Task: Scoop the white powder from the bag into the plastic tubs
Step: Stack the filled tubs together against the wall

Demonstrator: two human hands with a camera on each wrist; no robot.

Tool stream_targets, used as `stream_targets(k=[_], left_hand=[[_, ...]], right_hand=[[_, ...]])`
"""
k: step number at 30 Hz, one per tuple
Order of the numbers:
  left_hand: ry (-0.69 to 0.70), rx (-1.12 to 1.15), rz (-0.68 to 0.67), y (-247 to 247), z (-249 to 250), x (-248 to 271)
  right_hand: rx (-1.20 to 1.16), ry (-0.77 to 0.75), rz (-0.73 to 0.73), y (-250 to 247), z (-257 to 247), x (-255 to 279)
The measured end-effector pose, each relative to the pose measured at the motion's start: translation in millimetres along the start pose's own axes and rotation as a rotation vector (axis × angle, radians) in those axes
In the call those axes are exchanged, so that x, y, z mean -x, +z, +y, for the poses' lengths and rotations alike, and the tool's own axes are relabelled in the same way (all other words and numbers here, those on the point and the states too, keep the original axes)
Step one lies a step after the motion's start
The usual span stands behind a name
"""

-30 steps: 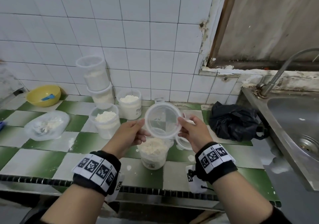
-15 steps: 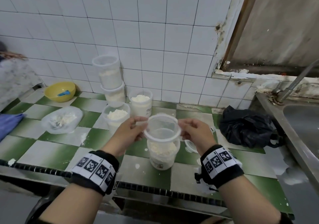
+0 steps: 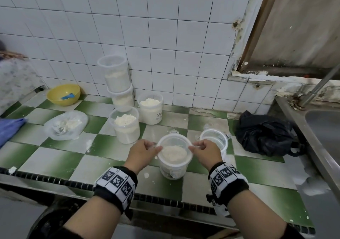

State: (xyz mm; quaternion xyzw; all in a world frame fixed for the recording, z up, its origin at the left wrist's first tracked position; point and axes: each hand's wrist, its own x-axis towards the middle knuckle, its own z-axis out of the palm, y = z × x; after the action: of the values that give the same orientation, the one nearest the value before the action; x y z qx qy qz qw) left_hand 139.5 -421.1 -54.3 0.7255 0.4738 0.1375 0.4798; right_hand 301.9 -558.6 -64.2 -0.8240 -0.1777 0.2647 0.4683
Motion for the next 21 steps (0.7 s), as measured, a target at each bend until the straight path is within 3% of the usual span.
stream_targets(k=[5, 11, 21], left_hand=[[0.049, -0.121, 0.022, 0.0, 4.3, 0.6], [-0.003, -0.001, 0.004, 1.6, 1.6, -7.4], [0.0, -0.035, -0.073, -0.8, 3.5, -23.9]], right_hand=[[0.061, 0.037, -0.012, 1.1, -1.0, -8.7], [0.008, 0.132, -0.098, 2.8, -3.5, -13.9], [0.003, 0.204, -0.546, -7.4, -27.4, -3.8]])
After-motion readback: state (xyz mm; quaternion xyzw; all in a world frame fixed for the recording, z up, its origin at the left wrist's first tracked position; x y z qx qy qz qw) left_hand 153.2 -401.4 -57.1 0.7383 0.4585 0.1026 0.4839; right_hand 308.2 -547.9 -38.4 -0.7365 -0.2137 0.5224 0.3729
